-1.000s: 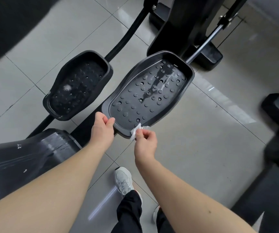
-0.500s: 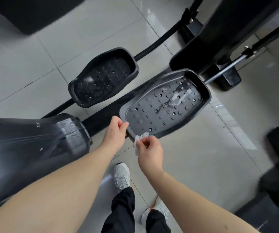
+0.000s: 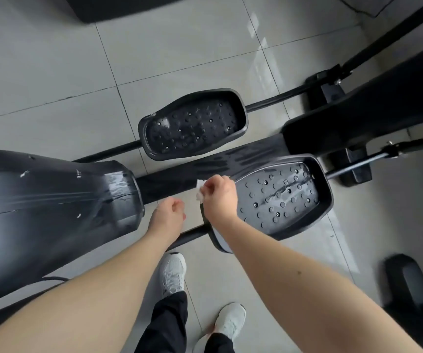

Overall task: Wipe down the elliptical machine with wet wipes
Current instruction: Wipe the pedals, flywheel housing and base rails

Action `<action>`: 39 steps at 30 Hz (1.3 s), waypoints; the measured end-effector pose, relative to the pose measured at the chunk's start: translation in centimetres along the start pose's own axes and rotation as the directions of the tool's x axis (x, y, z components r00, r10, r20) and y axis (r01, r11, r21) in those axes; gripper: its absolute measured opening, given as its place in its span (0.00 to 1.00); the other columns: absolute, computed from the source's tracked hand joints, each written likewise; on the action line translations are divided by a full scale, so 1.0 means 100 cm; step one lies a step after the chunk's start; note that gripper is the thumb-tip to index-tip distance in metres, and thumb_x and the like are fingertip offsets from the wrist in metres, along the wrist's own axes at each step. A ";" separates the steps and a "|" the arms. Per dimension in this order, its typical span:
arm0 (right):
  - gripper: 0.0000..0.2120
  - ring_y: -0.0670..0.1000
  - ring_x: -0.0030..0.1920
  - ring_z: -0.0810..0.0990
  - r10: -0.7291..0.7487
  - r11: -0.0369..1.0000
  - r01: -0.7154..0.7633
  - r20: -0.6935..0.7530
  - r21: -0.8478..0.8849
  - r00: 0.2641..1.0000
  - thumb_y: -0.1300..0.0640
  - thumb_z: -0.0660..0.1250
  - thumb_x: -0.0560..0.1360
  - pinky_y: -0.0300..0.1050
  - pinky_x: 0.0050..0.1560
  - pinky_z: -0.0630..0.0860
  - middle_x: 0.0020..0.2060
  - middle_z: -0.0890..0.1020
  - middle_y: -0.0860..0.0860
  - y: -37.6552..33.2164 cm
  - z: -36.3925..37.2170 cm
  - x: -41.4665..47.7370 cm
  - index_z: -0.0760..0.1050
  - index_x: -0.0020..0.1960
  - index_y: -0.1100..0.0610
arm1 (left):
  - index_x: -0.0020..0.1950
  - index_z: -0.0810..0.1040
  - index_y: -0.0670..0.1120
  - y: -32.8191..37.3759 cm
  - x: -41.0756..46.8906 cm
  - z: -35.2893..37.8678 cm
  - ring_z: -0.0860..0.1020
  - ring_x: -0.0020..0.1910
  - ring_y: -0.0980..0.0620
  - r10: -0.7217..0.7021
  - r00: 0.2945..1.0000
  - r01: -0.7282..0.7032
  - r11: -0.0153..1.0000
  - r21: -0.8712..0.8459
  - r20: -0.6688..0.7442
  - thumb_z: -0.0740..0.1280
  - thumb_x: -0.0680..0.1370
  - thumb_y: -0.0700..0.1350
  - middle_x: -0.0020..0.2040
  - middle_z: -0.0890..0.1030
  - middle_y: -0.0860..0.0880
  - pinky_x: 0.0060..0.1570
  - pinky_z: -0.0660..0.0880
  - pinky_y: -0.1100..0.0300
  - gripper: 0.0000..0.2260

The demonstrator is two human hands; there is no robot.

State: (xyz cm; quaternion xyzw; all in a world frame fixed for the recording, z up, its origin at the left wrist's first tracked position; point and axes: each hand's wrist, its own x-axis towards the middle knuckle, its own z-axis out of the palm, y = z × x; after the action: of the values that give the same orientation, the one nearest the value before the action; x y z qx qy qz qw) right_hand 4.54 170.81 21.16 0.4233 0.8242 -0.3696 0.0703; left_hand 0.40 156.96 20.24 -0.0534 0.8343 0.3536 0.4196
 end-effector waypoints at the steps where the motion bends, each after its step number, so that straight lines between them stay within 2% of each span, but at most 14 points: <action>1: 0.06 0.54 0.53 0.72 -0.020 0.996 0.019 -0.003 -0.088 1.000 0.60 0.63 0.80 0.49 0.53 0.70 0.46 0.76 0.48 0.002 -0.006 0.009 0.76 0.45 0.53 | 0.53 0.78 0.51 0.004 0.002 -0.001 0.77 0.44 0.47 0.002 1.000 -0.002 1.000 0.008 0.012 0.60 0.84 0.51 0.46 0.83 0.51 0.47 0.74 0.54 0.08; 5: 0.07 0.58 0.54 0.71 -0.175 0.895 0.164 0.012 -0.415 0.985 0.58 0.63 0.81 0.52 0.52 0.65 0.47 0.81 0.51 0.010 -0.028 0.034 0.78 0.48 0.55 | 0.67 0.79 0.51 0.025 0.011 0.004 0.76 0.58 0.50 0.068 0.997 -0.070 0.993 0.091 0.030 0.62 0.84 0.51 0.61 0.78 0.52 0.56 0.69 0.58 0.14; 7: 0.04 0.57 0.53 0.75 -0.262 0.812 0.318 0.181 -0.490 0.948 0.60 0.64 0.79 0.53 0.55 0.65 0.44 0.81 0.50 0.009 -0.030 0.038 0.76 0.48 0.53 | 0.69 0.78 0.51 0.034 0.016 0.011 0.75 0.58 0.51 0.088 0.996 -0.091 0.989 0.121 0.029 0.62 0.84 0.51 0.63 0.76 0.51 0.55 0.68 0.58 0.15; 10: 0.11 0.56 0.50 0.80 -0.358 0.669 0.589 0.499 -0.452 0.789 0.66 0.65 0.71 0.49 0.59 0.65 0.41 0.80 0.49 0.012 -0.032 0.039 0.73 0.47 0.52 | 0.67 0.80 0.53 0.044 0.023 0.021 0.75 0.60 0.48 0.118 0.993 -0.118 0.973 0.198 0.013 0.62 0.84 0.50 0.62 0.77 0.50 0.57 0.71 0.56 0.14; 13: 0.12 0.55 0.47 0.80 -0.479 0.554 0.745 0.590 -0.371 0.650 0.66 0.67 0.67 0.49 0.60 0.66 0.41 0.82 0.47 0.031 -0.048 0.057 0.78 0.46 0.53 | 0.62 0.84 0.55 0.052 0.029 0.029 0.73 0.61 0.47 0.161 0.986 -0.139 0.930 0.339 -0.039 0.63 0.83 0.51 0.60 0.79 0.51 0.60 0.72 0.53 0.13; 15: 0.15 0.54 0.48 0.80 -0.482 0.517 0.774 0.624 -0.365 0.615 0.68 0.67 0.66 0.47 0.57 0.65 0.43 0.83 0.46 0.044 -0.069 0.078 0.80 0.48 0.53 | 0.60 0.84 0.56 0.061 0.029 0.037 0.71 0.59 0.47 0.152 0.985 -0.105 0.910 0.402 -0.087 0.62 0.83 0.53 0.60 0.80 0.52 0.57 0.69 0.53 0.12; 17: 0.20 0.52 0.54 0.80 -0.451 0.507 0.764 0.633 -0.400 0.630 0.67 0.67 0.67 0.46 0.60 0.64 0.50 0.85 0.46 0.055 -0.092 0.102 0.82 0.55 0.51 | 0.58 0.84 0.57 0.073 0.028 0.048 0.69 0.58 0.48 0.144 0.981 -0.075 0.896 0.438 -0.127 0.62 0.83 0.54 0.59 0.80 0.54 0.55 0.64 0.53 0.12; 19: 0.18 0.52 0.58 0.79 -0.403 0.541 0.722 0.621 -0.431 0.672 0.63 0.67 0.71 0.47 0.63 0.64 0.52 0.85 0.47 0.062 -0.112 0.122 0.81 0.59 0.51 | 0.59 0.84 0.57 0.087 0.025 0.061 0.68 0.58 0.49 0.148 0.979 -0.061 0.871 0.488 -0.142 0.61 0.83 0.56 0.60 0.80 0.55 0.54 0.60 0.54 0.13; 22: 0.07 0.54 0.56 0.78 -0.264 0.578 0.619 0.596 -0.532 0.759 0.59 0.62 0.76 0.48 0.61 0.62 0.47 0.84 0.50 0.077 -0.145 0.149 0.75 0.52 0.52 | 0.63 0.82 0.57 0.109 0.023 0.079 0.68 0.61 0.50 0.136 0.982 -0.046 0.845 0.532 -0.132 0.60 0.83 0.58 0.62 0.79 0.56 0.56 0.60 0.54 0.15; 25: 0.09 0.56 0.54 0.80 -0.104 0.664 0.488 0.576 -0.566 0.811 0.57 0.57 0.81 0.50 0.62 0.64 0.48 0.85 0.53 0.086 -0.162 0.165 0.75 0.52 0.53 | 0.64 0.81 0.57 0.127 0.024 0.091 0.68 0.61 0.51 0.119 0.984 -0.025 0.835 0.549 -0.136 0.60 0.83 0.60 0.63 0.79 0.57 0.58 0.61 0.53 0.16; 28: 0.15 0.57 0.48 0.80 -0.110 0.701 0.542 0.681 -0.463 0.724 0.52 0.51 0.83 0.52 0.61 0.68 0.46 0.84 0.54 0.062 -0.138 0.153 0.73 0.46 0.55 | 0.63 0.82 0.57 0.133 0.032 0.097 0.69 0.60 0.50 0.099 0.983 0.001 0.836 0.548 -0.154 0.63 0.82 0.59 0.62 0.79 0.57 0.55 0.61 0.53 0.14; 31: 0.15 0.60 0.48 0.78 -0.166 0.715 0.605 0.756 -0.350 0.633 0.52 0.52 0.84 0.50 0.54 0.66 0.47 0.83 0.55 0.042 -0.108 0.140 0.72 0.44 0.54 | 0.59 0.84 0.57 0.130 0.038 0.095 0.69 0.59 0.49 0.087 0.979 0.028 0.835 0.550 -0.183 0.66 0.82 0.56 0.59 0.80 0.56 0.52 0.59 0.53 0.11; 34: 0.18 0.60 0.50 0.79 -0.131 0.752 0.558 0.750 -0.352 0.648 0.51 0.52 0.84 0.49 0.55 0.68 0.49 0.84 0.55 0.059 -0.117 0.155 0.79 0.52 0.56 | 0.57 0.85 0.57 0.124 0.041 0.092 0.70 0.57 0.48 0.096 0.977 0.023 0.842 0.540 -0.192 0.67 0.81 0.55 0.57 0.82 0.55 0.54 0.60 0.51 0.10; 39: 0.18 0.60 0.53 0.81 0.119 0.772 0.358 0.673 -0.525 0.730 0.52 0.53 0.85 0.51 0.59 0.76 0.53 0.83 0.57 0.108 -0.176 0.189 0.80 0.57 0.57 | 0.56 0.86 0.56 0.121 0.040 0.089 0.70 0.57 0.48 0.070 0.978 0.039 0.865 0.500 -0.197 0.68 0.81 0.54 0.56 0.82 0.55 0.57 0.62 0.50 0.09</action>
State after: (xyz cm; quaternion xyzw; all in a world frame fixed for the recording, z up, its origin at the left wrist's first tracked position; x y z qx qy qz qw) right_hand 4.14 198.79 19.76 0.1546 0.8424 -0.2064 0.4732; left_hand -0.91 172.45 20.36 0.0275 0.9372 0.1208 0.3262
